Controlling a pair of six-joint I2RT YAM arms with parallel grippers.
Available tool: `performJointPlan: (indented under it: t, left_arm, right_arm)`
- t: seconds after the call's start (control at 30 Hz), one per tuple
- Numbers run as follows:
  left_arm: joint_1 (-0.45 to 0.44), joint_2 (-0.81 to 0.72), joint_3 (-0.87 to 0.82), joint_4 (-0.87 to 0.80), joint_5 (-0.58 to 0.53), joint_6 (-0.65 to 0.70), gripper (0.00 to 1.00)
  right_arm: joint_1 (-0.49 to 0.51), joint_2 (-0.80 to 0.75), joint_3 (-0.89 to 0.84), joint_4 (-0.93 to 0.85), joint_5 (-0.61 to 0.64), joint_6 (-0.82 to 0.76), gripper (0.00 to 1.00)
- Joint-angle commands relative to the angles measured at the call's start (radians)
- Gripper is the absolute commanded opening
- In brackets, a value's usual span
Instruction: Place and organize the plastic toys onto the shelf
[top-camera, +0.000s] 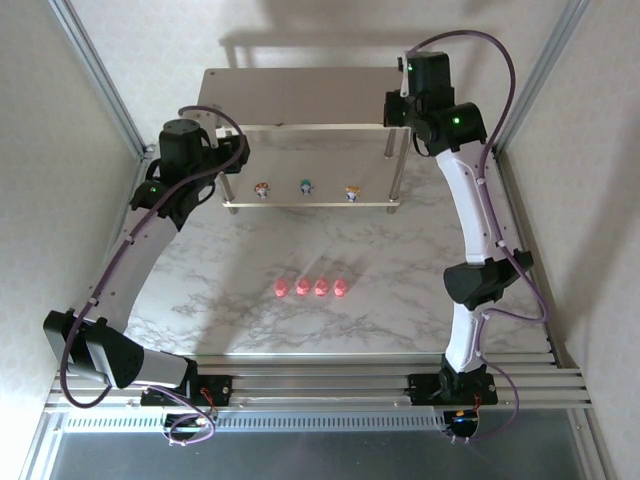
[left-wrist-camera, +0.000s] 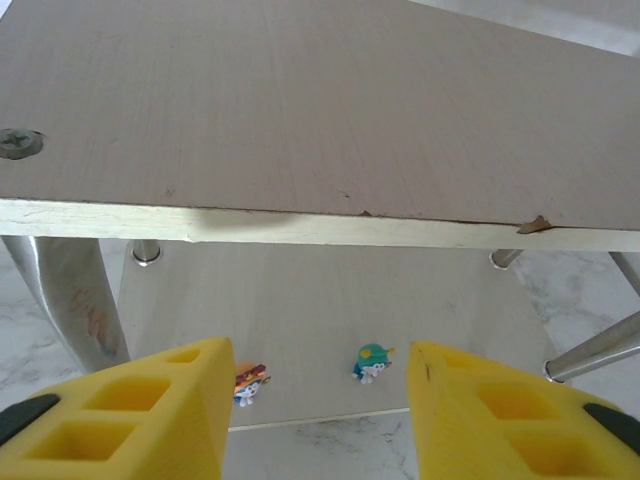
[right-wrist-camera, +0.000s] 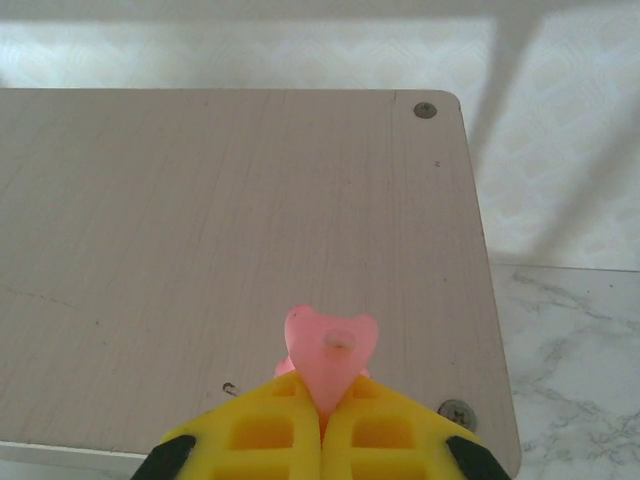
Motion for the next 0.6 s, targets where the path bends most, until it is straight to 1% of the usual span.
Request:
performJointPlan:
  t: [0.0,0.57]
  left_arm:
    - [0.013,-0.006,0.016,-0.016,0.010,0.018,0.49]
    - [0.027,-0.023,-0.012,-0.019,0.013,0.020,0.49]
  right_arm:
    - [-0.004,0.027,0.028,0.006,-0.015,-0.003,0.00]
    - [-0.005,0.090,0.030,0.031,-0.022,-0.005,0.01]
